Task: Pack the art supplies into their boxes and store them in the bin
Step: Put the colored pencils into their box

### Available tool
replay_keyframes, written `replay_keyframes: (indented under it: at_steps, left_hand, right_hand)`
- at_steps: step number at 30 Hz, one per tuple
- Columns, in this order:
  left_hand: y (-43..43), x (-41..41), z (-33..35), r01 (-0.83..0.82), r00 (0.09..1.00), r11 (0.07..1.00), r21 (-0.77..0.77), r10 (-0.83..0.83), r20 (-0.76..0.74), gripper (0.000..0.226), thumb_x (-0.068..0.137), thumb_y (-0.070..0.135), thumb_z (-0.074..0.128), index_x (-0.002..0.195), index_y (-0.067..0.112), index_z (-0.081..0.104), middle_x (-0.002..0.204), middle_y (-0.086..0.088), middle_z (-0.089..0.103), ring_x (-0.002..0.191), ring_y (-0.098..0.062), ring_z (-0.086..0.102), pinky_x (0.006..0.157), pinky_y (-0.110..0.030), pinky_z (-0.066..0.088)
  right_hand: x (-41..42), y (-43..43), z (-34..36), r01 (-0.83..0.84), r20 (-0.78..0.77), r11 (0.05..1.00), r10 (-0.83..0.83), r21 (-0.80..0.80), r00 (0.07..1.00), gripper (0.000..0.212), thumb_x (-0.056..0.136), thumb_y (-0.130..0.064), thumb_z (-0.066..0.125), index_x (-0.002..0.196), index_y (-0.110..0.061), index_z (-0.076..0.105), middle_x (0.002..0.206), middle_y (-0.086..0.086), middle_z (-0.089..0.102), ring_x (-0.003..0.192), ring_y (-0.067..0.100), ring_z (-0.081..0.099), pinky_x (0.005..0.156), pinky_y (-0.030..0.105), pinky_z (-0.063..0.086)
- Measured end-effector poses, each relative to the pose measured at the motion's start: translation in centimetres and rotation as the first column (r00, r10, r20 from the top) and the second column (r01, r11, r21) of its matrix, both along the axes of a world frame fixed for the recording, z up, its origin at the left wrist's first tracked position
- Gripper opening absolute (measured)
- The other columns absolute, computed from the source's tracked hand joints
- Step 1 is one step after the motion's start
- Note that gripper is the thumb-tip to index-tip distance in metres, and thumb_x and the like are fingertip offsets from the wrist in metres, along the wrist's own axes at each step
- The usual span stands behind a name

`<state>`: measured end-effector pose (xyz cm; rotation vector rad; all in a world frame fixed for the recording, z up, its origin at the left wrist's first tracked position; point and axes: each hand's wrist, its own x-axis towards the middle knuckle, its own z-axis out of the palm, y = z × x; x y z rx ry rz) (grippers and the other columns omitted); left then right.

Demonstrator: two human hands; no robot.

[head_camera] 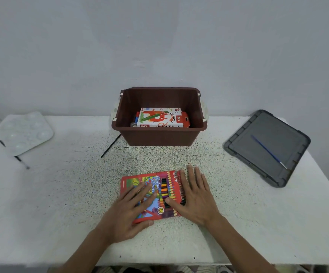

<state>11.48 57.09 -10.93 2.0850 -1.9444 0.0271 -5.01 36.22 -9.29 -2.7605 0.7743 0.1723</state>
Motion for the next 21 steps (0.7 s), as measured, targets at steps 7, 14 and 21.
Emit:
replay_keyframes:
  at_steps: [7,14,21]
  left_hand:
    - [-0.3,-0.1,0.1,0.006,1.000,1.000,-0.004,-0.006,0.009,0.071,0.095,0.057,0.051,0.153,0.019,0.034,0.163,-0.002,0.022,0.151,-0.024,0.018,0.119,-0.047,0.019]
    - [-0.3,-0.1,-0.2,-0.027,1.000,0.999,-0.021,0.027,0.002,0.072,0.092,0.063,0.053,0.150,0.022,0.041,0.162,-0.001,0.025,0.150,-0.021,0.021,0.119,-0.044,0.021]
    - [0.1,0.1,-0.9,-0.086,0.996,0.991,-0.106,0.085,-0.010,0.068,0.088,0.064,0.059,0.142,0.022,0.053,0.154,-0.001,0.041,0.145,-0.020,0.033,0.113,-0.046,0.032]
  right_hand:
    - [0.8,1.2,-0.5,0.071,0.045,0.997,-0.071,-0.005,0.996,0.119,0.070,-0.097,0.004,0.156,-0.015,-0.008,0.160,0.012,-0.023,0.145,0.030,-0.029,0.119,0.046,-0.016]
    - [0.9,1.4,-0.6,0.053,0.065,0.998,-0.051,-0.020,0.997,0.118,0.071,-0.098,0.009,0.156,-0.017,-0.011,0.159,0.012,-0.024,0.145,0.033,-0.027,0.118,0.046,-0.016]
    - [-1.0,1.0,-1.0,0.008,0.138,0.999,-0.003,-0.034,0.990,0.110,0.078,-0.093,0.016,0.155,-0.018,-0.012,0.162,0.008,-0.017,0.149,0.024,-0.023,0.122,0.043,-0.005]
